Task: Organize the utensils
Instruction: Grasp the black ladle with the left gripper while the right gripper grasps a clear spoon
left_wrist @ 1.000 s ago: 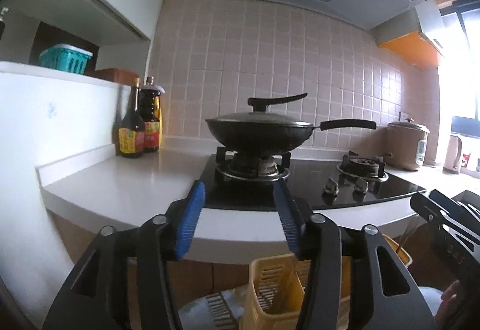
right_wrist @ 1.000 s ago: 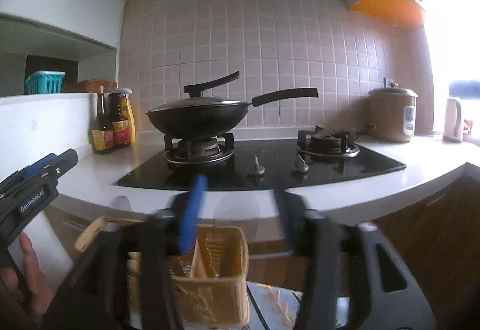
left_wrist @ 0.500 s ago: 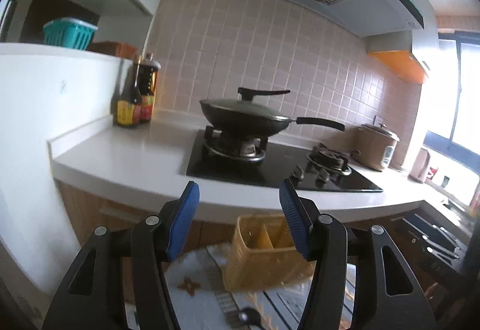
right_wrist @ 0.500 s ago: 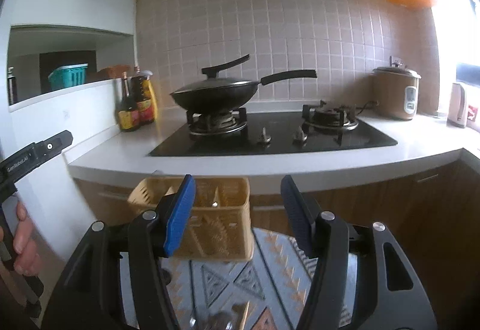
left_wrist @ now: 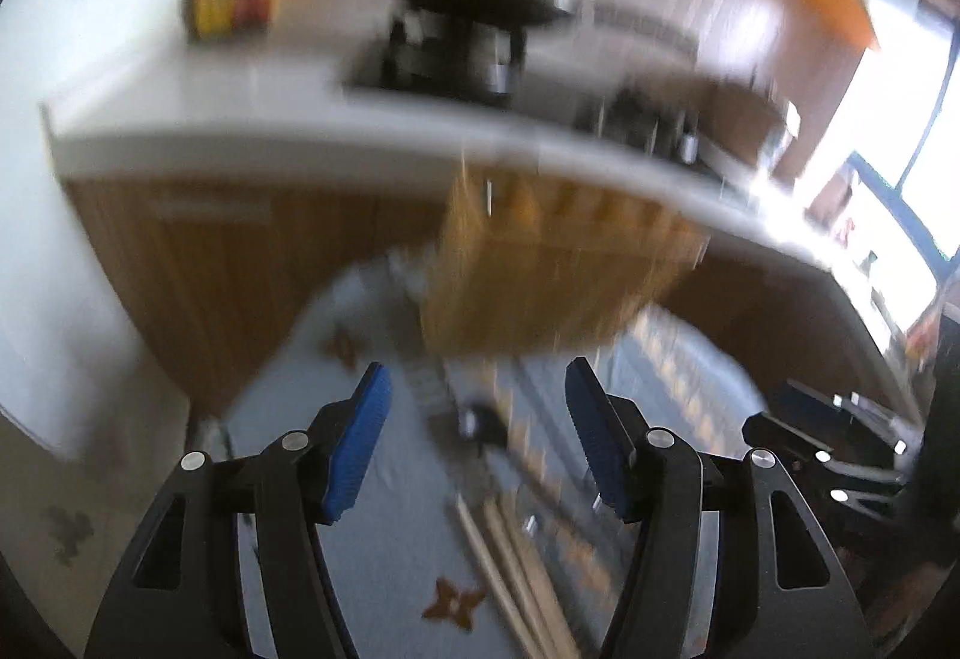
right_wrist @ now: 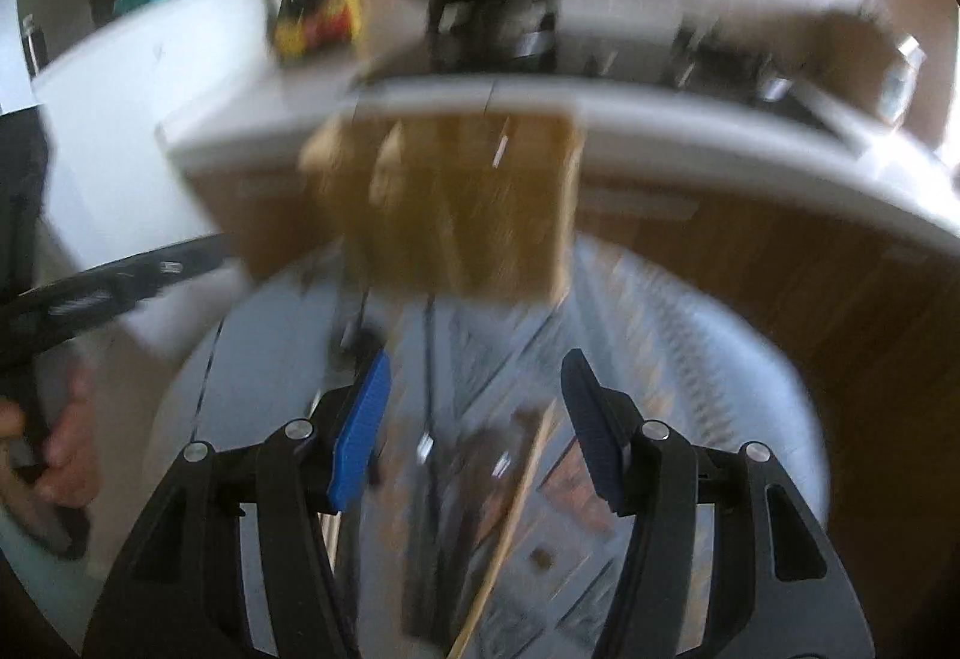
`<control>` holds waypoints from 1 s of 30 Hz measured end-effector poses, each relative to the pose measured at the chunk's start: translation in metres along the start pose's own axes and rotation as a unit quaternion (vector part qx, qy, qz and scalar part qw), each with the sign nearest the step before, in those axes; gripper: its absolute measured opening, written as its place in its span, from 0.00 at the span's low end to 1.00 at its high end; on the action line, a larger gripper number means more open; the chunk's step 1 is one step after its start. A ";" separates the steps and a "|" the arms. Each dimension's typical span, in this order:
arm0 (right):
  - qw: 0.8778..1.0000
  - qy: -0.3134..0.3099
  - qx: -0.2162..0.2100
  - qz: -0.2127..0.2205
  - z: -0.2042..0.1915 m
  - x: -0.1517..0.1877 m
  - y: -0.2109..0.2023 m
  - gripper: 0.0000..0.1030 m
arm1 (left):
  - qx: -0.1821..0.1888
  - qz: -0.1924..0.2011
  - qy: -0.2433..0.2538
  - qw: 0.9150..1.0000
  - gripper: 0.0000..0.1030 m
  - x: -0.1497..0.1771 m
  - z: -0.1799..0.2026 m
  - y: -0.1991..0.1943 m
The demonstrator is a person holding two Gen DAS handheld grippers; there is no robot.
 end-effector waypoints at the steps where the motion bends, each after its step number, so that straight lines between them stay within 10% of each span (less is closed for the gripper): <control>1: 1.000 0.001 -0.009 -0.018 0.000 0.005 0.009 0.54 | 0.003 -0.019 0.000 1.000 0.57 0.005 -0.001 0.011; 9: 0.988 0.045 -0.071 -0.130 0.012 0.036 0.067 0.54 | 0.000 -0.135 -0.038 0.990 0.57 0.035 -0.012 0.106; 20: 0.975 0.051 -0.100 -0.190 0.018 0.041 0.098 0.54 | -0.097 -0.116 0.039 0.988 0.60 0.030 0.010 0.142; 30: 0.974 0.022 -0.095 -0.204 -0.008 0.035 0.120 0.50 | -0.115 -0.108 0.090 0.983 0.35 0.034 0.033 0.141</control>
Point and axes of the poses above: each gripper's, at about its wrist camera, not at the fingertips, and y roughly the way its jaws point, z to its right, x to its underside, the point moved 7 cm from there along y, roughly the way its jaws point, and after that the axes turned 1 degree about y, right-handed, at the moved point
